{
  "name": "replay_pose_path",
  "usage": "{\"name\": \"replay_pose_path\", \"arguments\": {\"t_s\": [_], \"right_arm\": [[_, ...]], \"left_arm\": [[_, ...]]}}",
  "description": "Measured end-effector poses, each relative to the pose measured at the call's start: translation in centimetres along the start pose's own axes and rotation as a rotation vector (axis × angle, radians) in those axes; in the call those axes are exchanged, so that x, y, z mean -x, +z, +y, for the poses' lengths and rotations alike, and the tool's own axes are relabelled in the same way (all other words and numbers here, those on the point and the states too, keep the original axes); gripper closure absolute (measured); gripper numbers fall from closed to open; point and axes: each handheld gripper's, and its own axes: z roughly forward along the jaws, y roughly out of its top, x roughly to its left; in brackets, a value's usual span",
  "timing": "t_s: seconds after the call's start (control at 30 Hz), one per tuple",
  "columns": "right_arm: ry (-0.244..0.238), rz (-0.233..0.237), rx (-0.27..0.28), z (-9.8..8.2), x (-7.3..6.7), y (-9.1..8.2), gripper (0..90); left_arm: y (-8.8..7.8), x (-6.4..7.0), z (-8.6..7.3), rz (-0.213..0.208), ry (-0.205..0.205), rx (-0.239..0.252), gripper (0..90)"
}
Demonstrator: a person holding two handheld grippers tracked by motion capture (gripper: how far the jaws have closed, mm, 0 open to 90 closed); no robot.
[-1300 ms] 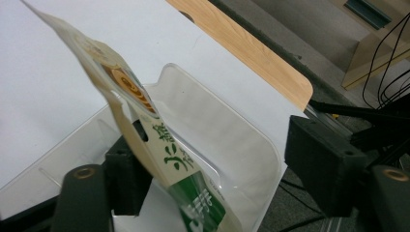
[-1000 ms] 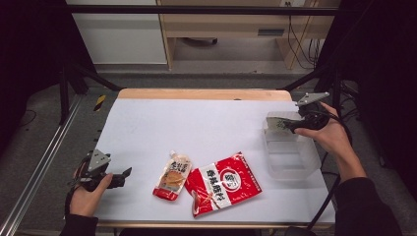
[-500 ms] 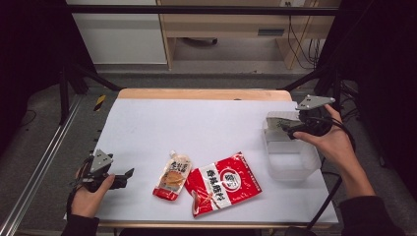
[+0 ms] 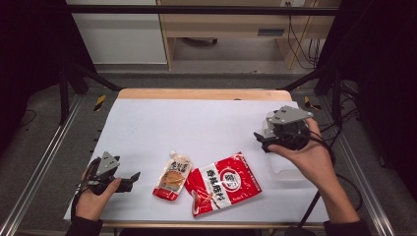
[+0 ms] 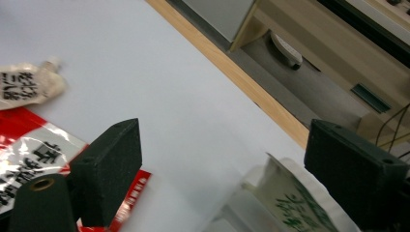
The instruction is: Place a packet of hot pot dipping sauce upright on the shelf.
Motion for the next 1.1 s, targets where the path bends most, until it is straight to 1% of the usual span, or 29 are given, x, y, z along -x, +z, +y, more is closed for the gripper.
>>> {"name": "replay_pose_path", "arguments": {"t_s": [0.1,0.13,0.2,0.27,0.3,0.47,0.57,0.7,0.87,0.97,1.1], "right_arm": [[-0.014,0.026,0.014,0.9,-2.6,0.8,15.7],[-0.016,0.033,0.014,1.0,-3.0,0.9,15.9],[-0.012,0.059,0.000,1.4,-4.5,1.7,16.6],[-0.018,0.086,0.004,1.6,-6.0,2.5,17.4],[-0.019,0.102,0.004,1.7,-7.0,3.1,17.7],[-0.015,0.153,-0.016,1.9,-9.7,5.5,20.3],[0.004,0.186,-0.035,1.9,-11.2,7.4,23.4],[0.015,0.229,-0.053,1.9,-12.8,9.6,26.6],[0.034,0.272,-0.072,1.8,-14.2,12.2,30.6],[0.046,0.289,-0.080,1.7,-14.9,13.2,34.0],[0.059,0.311,-0.085,1.6,-15.7,14.2,37.8]], "left_arm": [[0.1,0.4,0.2,-0.011,0.010,0.001,7.2],[0.2,0.6,0.2,-0.015,0.014,0.001,7.2],[0.3,0.9,0.3,-0.020,0.025,-0.003,7.2],[0.4,1.1,0.3,-0.022,0.032,-0.007,7.1],[0.4,1.2,0.3,-0.022,0.031,-0.005,7.1],[0.5,1.2,0.3,-0.017,0.036,-0.002,6.9],[0.6,1.3,0.4,-0.013,0.040,-0.006,7.0],[0.7,1.4,0.4,-0.006,0.048,-0.020,7.0],[0.7,1.4,0.5,-0.004,0.044,-0.014,7.1],[0.7,1.3,0.5,-0.002,0.040,-0.011,7.0],[0.7,1.3,0.6,-0.004,0.037,-0.005,7.1]]}}
